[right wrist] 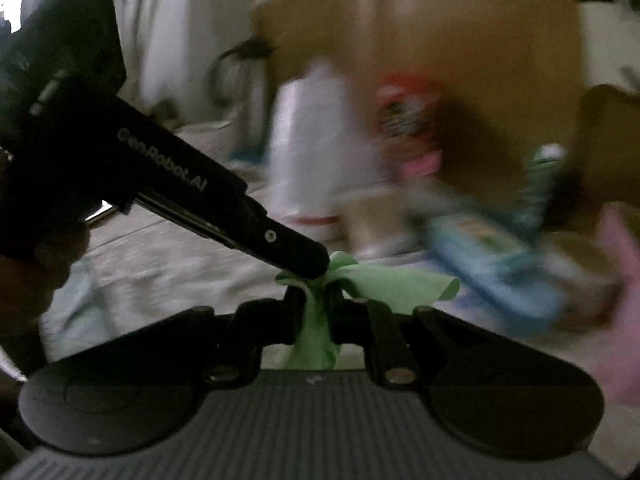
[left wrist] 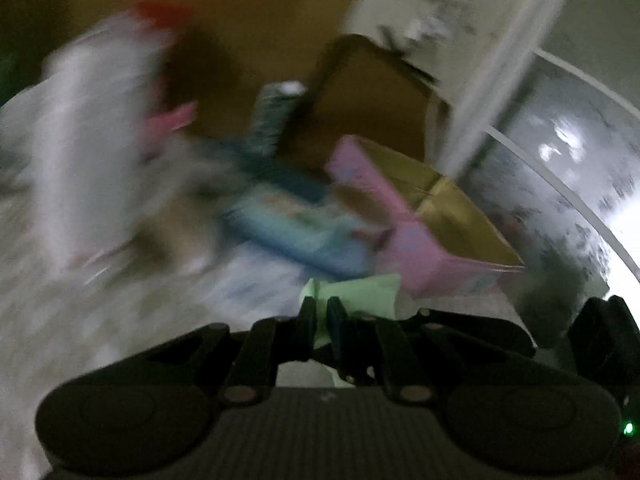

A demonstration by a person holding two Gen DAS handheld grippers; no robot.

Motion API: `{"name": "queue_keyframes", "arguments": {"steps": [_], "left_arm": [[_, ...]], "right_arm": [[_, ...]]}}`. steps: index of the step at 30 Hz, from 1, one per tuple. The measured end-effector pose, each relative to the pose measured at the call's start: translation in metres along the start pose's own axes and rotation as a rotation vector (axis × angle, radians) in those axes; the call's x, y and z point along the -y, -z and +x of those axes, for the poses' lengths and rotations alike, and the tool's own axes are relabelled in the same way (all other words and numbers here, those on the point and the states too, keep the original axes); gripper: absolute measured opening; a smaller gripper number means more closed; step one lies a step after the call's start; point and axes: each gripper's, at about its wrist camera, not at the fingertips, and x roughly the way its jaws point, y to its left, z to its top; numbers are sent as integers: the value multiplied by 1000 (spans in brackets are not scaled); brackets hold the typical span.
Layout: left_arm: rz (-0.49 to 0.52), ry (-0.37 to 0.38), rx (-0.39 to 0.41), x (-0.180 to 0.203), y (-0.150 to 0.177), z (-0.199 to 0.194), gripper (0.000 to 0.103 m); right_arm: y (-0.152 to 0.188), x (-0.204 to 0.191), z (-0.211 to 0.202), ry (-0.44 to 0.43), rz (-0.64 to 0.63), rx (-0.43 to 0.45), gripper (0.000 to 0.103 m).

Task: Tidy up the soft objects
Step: 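Carry the green cloth into the pink tin and release it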

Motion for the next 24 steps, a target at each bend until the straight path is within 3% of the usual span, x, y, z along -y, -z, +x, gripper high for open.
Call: {"name": "queue_keyframes", "arguments": {"steps": [8,13,15,17,19,21,22,24], "left_arm": [[213,105,5,111,-57,88,10],[235,63,-24,145,-61,142,36],[240,32,-18,148,-56,152,38],[240,17,-31,148,-50,159,38],[238,9,-50,141,-43,158,38],[246,15,-45,136,-37,151,40],[251,10,-41,134,-34,145,46],[268,-5,-32,128,-26,131,46]], "right_arm": [[1,81,-67,351,53,156,16],[11,145,-81,550,149,148,16],[18,172,-84,623,193,131,19],[22,196,-79,688,226,101,28],[27,218,-74,723,260,49,66],[32,233,-72,760,284,18,74],[35,237,-72,762,294,-5,74],[37,242,-78,749,331,2,74]]}}
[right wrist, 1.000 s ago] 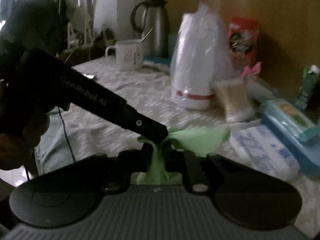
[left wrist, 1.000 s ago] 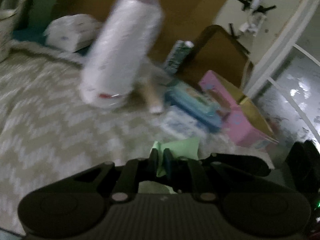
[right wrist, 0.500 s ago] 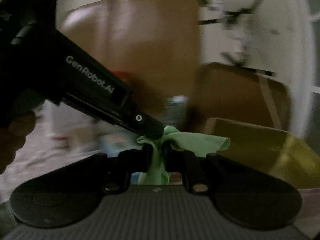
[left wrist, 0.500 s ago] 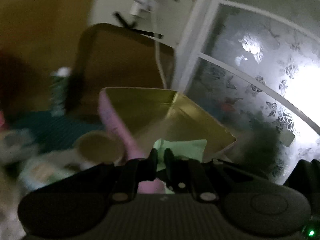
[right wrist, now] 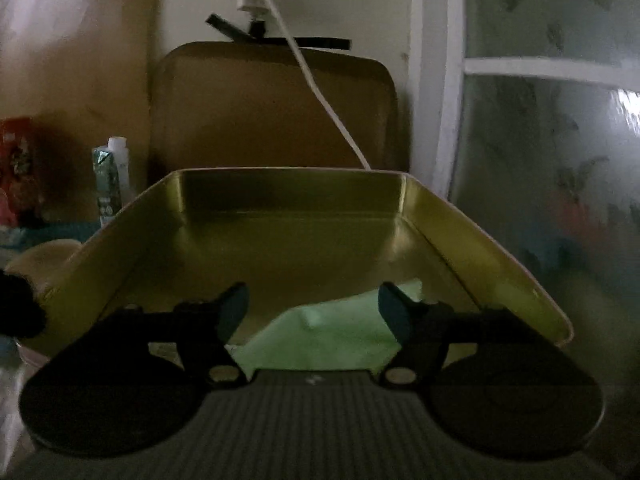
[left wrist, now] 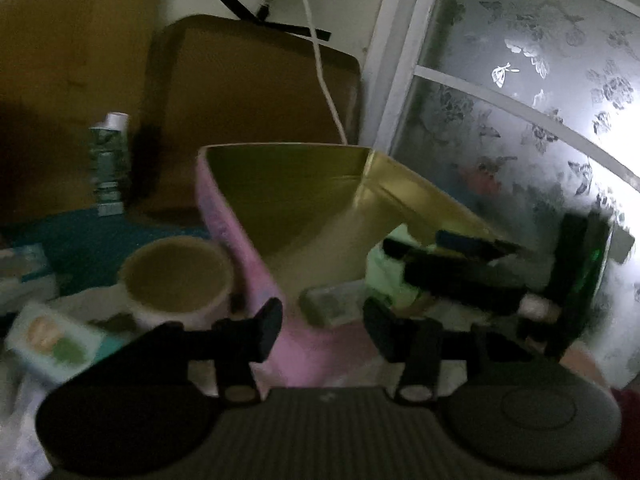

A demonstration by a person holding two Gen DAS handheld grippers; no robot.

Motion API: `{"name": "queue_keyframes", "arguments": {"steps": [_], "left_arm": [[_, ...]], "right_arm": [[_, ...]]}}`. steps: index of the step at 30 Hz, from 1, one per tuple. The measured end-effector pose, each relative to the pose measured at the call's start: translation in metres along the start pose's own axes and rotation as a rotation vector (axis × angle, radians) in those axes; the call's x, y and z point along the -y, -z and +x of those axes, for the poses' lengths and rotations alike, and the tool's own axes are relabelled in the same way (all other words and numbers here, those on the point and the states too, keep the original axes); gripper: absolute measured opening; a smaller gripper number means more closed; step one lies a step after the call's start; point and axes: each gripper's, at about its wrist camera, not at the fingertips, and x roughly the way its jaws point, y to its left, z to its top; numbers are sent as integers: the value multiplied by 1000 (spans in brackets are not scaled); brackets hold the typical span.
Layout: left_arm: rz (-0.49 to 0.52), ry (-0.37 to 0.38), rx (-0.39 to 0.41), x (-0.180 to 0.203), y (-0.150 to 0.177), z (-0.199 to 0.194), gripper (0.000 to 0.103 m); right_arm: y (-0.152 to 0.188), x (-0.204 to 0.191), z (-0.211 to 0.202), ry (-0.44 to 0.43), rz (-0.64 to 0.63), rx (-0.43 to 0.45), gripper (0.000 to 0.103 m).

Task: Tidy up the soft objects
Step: 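Carry the green cloth into the pink tin and release it, then return to the table and grasp the white tissue packet with the left tool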

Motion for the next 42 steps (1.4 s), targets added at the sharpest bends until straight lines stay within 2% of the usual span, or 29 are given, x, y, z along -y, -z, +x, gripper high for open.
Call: {"name": "queue_keyframes", "arguments": {"steps": [3,7,9,11,13,15,17,19,21,24,26,27,30,32,33,36,42], "left_arm": [[-18,20,5,-12,18,-25,46],[-73,-27,6,-38,49,-59,46],[-126,-69,-6,-60,67,-76,46],[-181,-118,-16,-80,82,-90,46],[-259,-165,-19,-106,98,-105,46],[-354,-193,-10,-132,111,-120,46],[-437,-209,10,-153,122,-135,46],[-486,-217,29,-168,129,-147,46],[-518,-213,51,-178,135,-157,48],[-546,-206,79,-188,142,-167,52],[-552,-196,89,-192,146,-170,52],[-552,-193,93,-193,148,-171,52],[-555,-180,102,-193,151,-174,52],[-557,-175,106,-193,153,-174,52],[-558,-171,107,-194,153,-175,52],[-561,-150,109,-193,156,-176,55],[-525,-118,99,-189,150,-173,62]], "right_arm": [[2,4,-18,-36,68,37,77],[10,-3,-57,-76,137,173,76],[10,-10,-71,-147,163,220,76],[9,-22,-82,-278,167,230,76],[10,-45,-84,-447,125,168,76],[14,-75,-78,-610,80,47,76],[24,-106,-68,-725,66,-80,76],[34,-135,-58,-747,41,-158,76],[41,-163,-55,-712,-49,-182,77],[47,-199,-49,-649,-176,-198,93],[49,-214,-43,-626,-217,-216,93],[49,-218,-43,-608,-235,-206,89],[53,-227,-44,-584,-270,-187,56],[57,-227,-55,-583,-296,-170,41],[58,-227,-60,-594,-312,-166,26],[64,-224,-73,-637,-330,-180,13],[72,-215,-106,-794,-329,-223,11]]}}
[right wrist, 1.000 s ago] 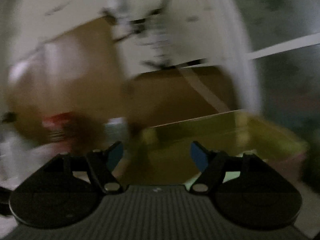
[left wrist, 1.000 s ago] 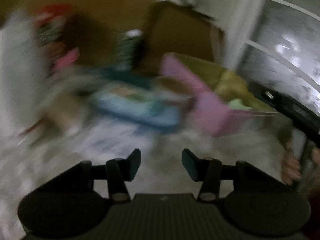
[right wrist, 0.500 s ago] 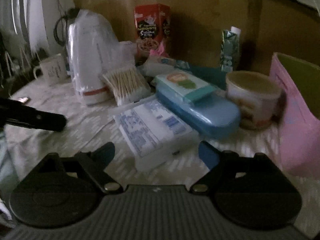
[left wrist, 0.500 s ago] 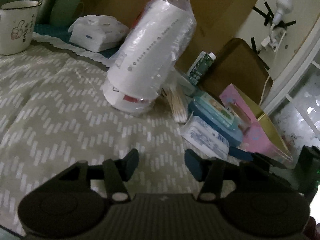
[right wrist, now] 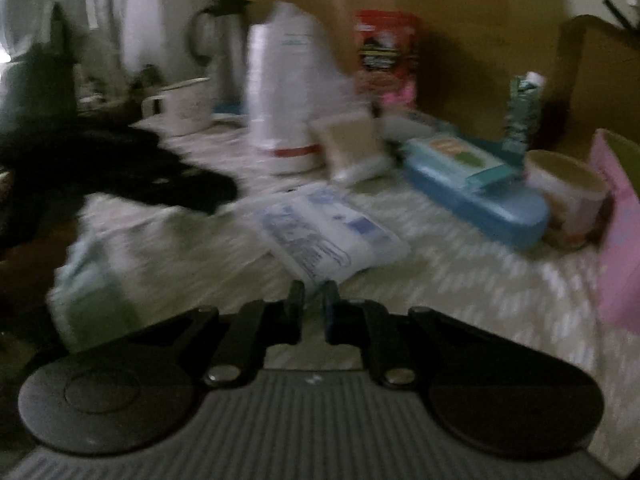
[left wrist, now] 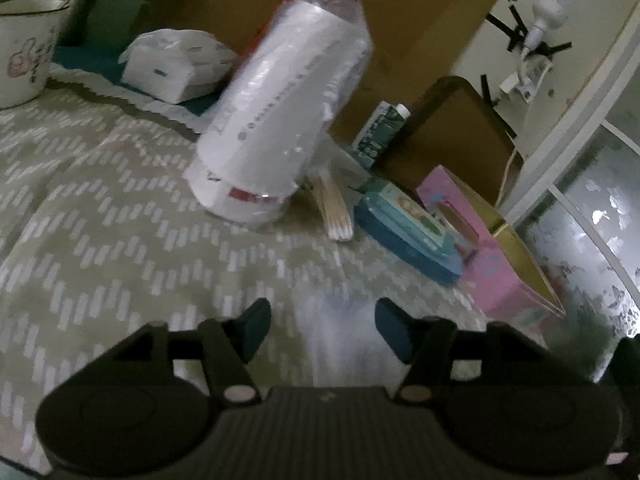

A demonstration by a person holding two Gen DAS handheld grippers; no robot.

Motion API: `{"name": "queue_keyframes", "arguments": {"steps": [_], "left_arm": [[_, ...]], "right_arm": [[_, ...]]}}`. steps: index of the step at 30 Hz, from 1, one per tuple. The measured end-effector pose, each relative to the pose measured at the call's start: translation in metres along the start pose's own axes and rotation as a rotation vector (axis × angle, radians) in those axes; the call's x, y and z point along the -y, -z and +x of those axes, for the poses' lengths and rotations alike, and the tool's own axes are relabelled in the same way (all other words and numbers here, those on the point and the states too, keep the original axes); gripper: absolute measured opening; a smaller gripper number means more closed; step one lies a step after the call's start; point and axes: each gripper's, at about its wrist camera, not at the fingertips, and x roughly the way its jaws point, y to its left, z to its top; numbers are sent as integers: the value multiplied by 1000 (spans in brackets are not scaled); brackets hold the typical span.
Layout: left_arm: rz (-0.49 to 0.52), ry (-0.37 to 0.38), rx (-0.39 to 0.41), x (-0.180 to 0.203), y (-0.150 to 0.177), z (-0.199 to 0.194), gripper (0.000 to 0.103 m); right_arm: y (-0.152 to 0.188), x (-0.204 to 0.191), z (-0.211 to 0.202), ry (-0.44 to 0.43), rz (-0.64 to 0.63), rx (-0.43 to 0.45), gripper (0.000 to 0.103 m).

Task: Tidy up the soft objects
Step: 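Return to the table and grasp the white tissue packet with the left tool, then carry the tissue packet into the pink tin and release it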

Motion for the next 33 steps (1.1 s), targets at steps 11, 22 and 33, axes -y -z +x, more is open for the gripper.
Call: {"name": "queue_keyframes", "arguments": {"steps": [11,22,33], "left_arm": [[59,-49,-39,15,6,-11,75],[-89,-49,-102,1,39,-50,75],[92,-41,-118,67,17,-8,63]], "right_arm": [[9,-2,-18,-2,-9,21,59],[-2,-18,19,-149,-267,-25,85],[3,-17,-6,-115,-193,103,59]]}}
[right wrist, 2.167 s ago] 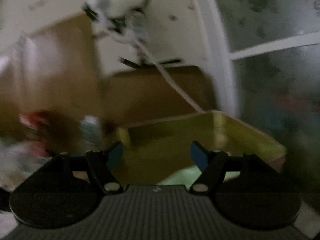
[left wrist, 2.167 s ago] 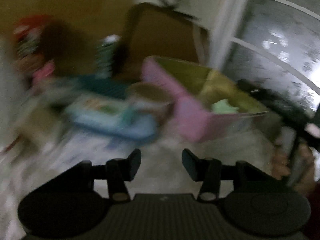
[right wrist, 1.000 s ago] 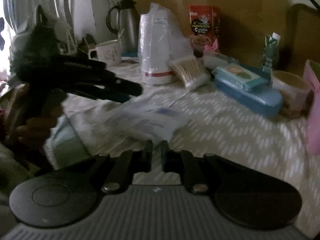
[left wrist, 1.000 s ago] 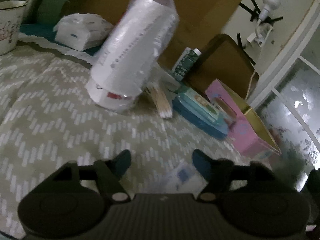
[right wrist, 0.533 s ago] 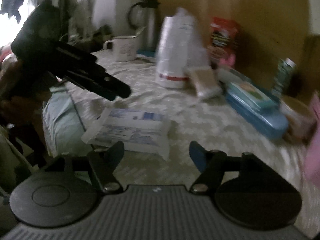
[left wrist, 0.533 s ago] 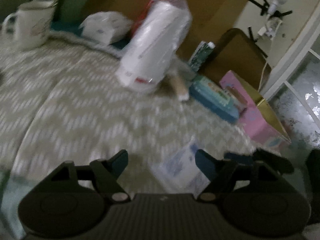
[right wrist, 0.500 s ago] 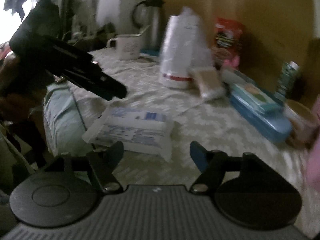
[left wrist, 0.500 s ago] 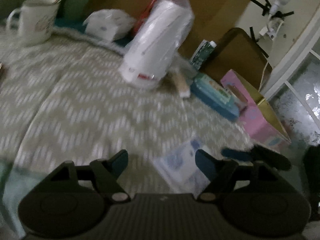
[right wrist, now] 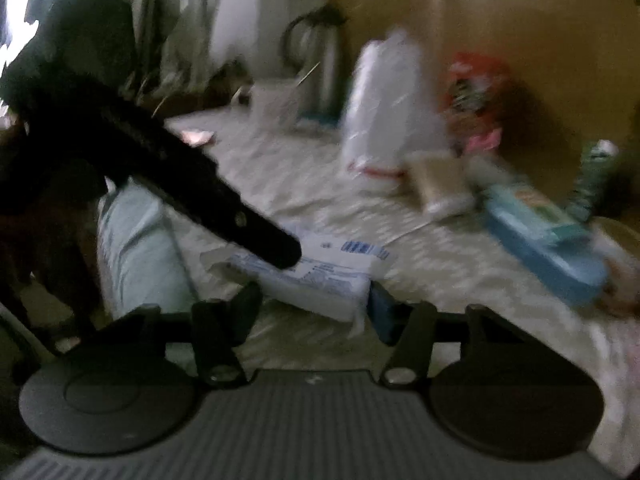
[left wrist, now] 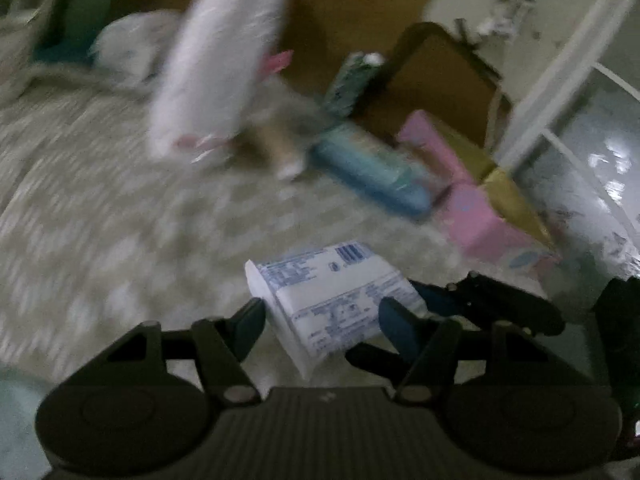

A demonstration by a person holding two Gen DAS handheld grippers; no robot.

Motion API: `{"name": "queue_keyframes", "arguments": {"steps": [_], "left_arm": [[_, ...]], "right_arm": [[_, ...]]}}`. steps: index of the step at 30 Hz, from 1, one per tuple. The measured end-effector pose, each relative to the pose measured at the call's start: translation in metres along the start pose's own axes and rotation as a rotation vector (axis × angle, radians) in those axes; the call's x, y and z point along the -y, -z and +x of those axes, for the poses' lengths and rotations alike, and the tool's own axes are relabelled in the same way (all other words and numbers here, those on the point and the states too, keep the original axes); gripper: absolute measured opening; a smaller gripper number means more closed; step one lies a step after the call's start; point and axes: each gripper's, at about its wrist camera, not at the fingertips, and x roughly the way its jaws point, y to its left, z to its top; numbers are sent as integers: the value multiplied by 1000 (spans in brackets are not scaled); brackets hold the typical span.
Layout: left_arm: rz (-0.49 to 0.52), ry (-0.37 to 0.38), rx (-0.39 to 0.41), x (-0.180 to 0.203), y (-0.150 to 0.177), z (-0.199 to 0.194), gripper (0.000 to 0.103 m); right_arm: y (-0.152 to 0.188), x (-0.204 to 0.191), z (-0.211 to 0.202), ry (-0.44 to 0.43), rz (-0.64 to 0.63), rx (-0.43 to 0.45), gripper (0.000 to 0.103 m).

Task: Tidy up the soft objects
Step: 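Carry the tissue packet into the pink tin and release it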

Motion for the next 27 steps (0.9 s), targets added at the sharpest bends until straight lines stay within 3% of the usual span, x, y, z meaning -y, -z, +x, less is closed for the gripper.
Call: {"name": "queue_keyframes", "arguments": {"steps": [7,14,17,22,27], "left_arm": [[272,88,57,96,-57,34,63],[453,195,52,193,-87,110,63],[486,210,30,220,-92,151,63],[507,160,0,247,-95,211,64],[471,95,23,249,-102,233,67]], "right_arm": [[-5,42,-53,253,113,150,58],[3,99,-117,534,177,254,58],[15,127,-133,621,224,243,58],[31,179,-128,699,323,168,58],[34,210,-106,827,361,96,63]]}}
